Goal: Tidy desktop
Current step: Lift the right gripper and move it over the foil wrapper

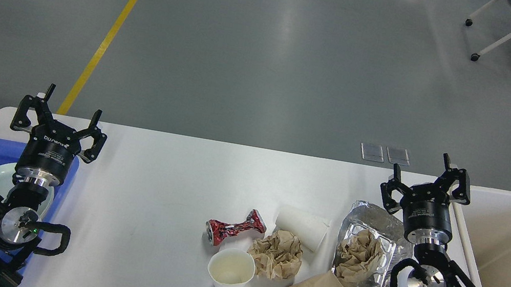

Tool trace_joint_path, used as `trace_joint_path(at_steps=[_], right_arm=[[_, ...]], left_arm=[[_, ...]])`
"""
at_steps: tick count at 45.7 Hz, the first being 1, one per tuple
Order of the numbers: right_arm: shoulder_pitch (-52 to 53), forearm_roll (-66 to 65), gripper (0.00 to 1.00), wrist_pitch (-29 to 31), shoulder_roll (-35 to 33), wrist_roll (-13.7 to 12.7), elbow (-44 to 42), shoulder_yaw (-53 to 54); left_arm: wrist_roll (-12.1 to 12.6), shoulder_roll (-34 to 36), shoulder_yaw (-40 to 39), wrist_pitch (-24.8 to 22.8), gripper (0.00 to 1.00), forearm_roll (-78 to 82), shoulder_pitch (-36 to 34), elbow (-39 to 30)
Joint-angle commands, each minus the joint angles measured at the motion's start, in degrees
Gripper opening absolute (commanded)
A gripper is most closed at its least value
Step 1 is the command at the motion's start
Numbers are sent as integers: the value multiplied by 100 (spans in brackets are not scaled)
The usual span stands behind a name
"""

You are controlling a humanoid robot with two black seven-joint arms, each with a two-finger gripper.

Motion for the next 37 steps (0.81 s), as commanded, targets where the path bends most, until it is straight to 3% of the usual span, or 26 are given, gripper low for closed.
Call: trace_joint_path(at_steps=[1, 14, 22, 30, 37], right_arm=[[17, -6, 100, 34, -10, -1, 35, -10], [176, -14, 100, 61, -141, 7, 79, -63], [342, -14, 100, 403, -1063, 69, 123, -914], [1650, 3, 100, 965, -2240, 69, 96, -3083], [3416, -6, 100, 1036, -3059, 69, 97, -6052]], left_arm=[[0, 9, 0, 0, 96, -2, -9, 0], [0, 9, 0, 0, 96, 6, -9, 0], [0, 9, 0, 0, 96, 6, -9, 0], [0, 0, 0, 0, 96, 6, 0, 0], [9, 9, 0, 0, 96, 6, -9, 0]])
